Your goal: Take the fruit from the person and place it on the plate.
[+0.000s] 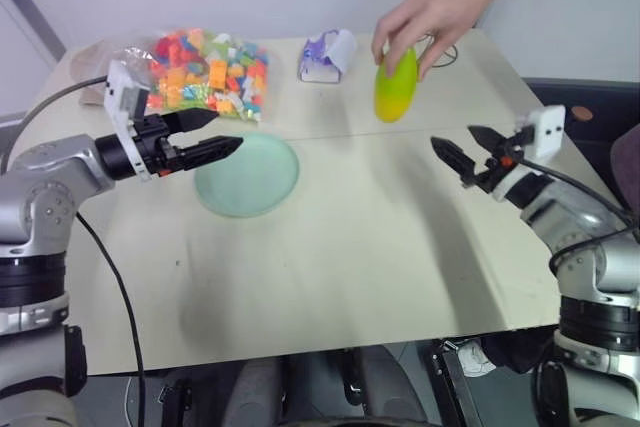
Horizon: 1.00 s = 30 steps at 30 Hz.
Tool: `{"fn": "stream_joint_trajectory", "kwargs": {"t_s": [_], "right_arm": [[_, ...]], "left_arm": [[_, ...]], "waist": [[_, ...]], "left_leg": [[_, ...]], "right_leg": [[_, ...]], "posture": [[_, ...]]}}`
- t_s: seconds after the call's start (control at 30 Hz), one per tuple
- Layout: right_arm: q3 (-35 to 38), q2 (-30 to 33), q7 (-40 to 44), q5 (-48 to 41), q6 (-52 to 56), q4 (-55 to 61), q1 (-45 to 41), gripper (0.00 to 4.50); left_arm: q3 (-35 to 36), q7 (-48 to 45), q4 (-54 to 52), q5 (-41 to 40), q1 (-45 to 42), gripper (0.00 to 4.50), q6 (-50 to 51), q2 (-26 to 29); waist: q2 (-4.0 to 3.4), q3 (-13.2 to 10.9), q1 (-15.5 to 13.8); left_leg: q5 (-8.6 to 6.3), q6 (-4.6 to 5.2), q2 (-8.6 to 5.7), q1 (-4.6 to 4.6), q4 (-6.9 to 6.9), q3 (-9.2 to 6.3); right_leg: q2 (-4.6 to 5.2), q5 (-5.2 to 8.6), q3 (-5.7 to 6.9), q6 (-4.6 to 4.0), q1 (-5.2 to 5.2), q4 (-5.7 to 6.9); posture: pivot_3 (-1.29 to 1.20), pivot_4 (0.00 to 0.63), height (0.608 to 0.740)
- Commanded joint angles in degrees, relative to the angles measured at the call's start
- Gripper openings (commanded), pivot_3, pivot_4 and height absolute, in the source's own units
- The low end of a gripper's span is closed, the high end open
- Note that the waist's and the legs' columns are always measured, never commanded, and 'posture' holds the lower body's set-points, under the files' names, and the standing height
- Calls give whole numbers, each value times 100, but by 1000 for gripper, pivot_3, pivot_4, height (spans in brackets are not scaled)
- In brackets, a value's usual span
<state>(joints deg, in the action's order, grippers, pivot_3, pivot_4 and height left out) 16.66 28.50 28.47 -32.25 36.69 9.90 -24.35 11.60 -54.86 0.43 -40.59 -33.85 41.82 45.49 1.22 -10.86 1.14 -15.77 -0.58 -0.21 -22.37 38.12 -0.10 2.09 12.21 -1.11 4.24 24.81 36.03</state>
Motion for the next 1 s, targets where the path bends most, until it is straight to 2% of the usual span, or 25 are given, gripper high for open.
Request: {"fn": "stream_joint_trajectory", "kwargs": {"t_s": [0.03,0.5,0.6,0.67,0.7,1.0], "right_arm": [[-221,-179,-104,7,-60,-4,-340,4500],[-753,-610,212,482,-898,-1714,-1546,4500],[-755,-667,289,514,-1017,-1869,-1616,3655],[-746,-681,324,506,-1032,-1909,-1641,2659],[-747,-684,335,504,-1034,-1917,-1645,2430],[-998,-723,389,527,-773,-1663,-1673,2428]], "left_arm": [[47,-7,28,77,-156,4466,-169,-52],[173,180,-50,254,-5,4466,-333,-194],[219,252,-124,244,72,4500,-317,-187],[268,304,-176,235,133,4500,-308,-170],[288,326,-198,232,158,4500,-304,-164],[399,377,-251,226,249,4500,-293,-45]], "waist": [[0,0,-10],[0,-1,-16],[0,-1,-14],[-1,-1,-14],[-1,-1,-14],[-1,-1,-13]], "left_leg": [[0,0,0,0,0,0],[0,0,-5,-7,0,2],[0,0,-5,-7,-1,2],[0,0,-5,-7,-1,1],[0,0,-6,-7,-1,1],[0,0,-9,-7,-1,0]], "right_leg": [[0,0,0,0,0,1],[12,-1,1,1,6,1],[17,-1,3,0,6,3],[23,-1,4,0,7,3],[25,-1,4,0,6,4],[30,-1,6,1,7,4]], "posture": [[0,150,740],[0,150,740],[0,150,740],[0,150,740],[0,150,740],[0,150,740]]}}
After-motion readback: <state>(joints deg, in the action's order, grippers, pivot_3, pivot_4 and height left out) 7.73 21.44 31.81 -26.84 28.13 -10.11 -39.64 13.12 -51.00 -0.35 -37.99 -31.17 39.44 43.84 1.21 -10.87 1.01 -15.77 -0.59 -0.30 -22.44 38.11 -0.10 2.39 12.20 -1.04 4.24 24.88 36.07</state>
